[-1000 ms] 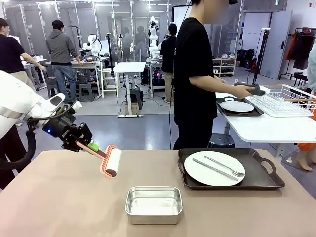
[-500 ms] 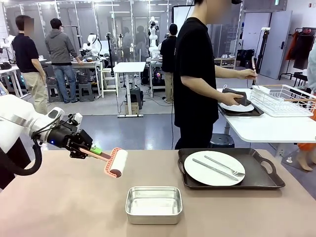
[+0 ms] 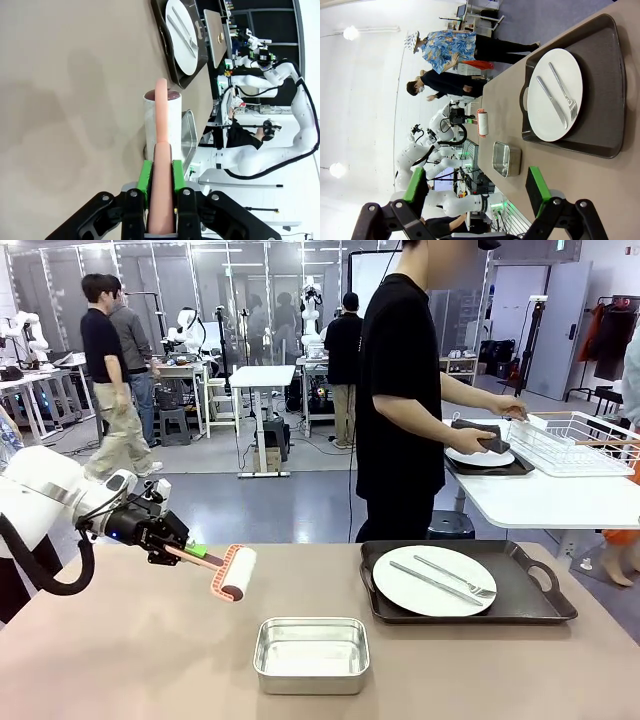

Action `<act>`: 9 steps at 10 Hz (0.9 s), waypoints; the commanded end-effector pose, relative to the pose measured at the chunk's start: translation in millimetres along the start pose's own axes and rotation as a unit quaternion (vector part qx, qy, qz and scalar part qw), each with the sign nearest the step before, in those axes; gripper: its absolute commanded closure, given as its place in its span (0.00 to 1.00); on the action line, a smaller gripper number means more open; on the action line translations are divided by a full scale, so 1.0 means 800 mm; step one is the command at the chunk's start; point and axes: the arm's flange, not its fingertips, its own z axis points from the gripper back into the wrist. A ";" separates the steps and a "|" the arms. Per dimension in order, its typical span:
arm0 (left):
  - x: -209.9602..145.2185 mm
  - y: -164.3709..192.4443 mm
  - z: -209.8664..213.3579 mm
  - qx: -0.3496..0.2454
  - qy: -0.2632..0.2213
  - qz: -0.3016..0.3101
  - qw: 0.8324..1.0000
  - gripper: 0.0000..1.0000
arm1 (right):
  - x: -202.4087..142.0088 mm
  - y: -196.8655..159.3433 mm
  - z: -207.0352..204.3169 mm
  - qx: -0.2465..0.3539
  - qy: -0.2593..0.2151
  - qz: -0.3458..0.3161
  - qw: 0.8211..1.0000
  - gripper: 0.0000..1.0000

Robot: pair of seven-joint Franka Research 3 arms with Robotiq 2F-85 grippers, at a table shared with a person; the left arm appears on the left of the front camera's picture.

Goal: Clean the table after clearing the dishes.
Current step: When the left (or right) Handle tray is removed, use the left hand (or right hand) to clean the left (or right) side of the table with the Lint Roller.

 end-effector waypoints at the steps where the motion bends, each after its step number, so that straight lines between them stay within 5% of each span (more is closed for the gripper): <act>1: -0.003 -0.008 0.005 0.005 -0.005 0.003 1.000 0.79 | -0.001 0.005 0.000 0.000 0.000 0.003 1.000 0.00; 5: 0.001 -0.001 0.001 0.001 0.000 0.000 1.000 0.79 | -0.001 0.005 0.000 0.000 0.000 0.003 1.000 0.00; 9: 0.003 0.066 0.014 -0.022 -0.039 0.056 0.997 0.79 | -0.001 0.005 0.000 0.000 0.000 0.003 1.000 0.00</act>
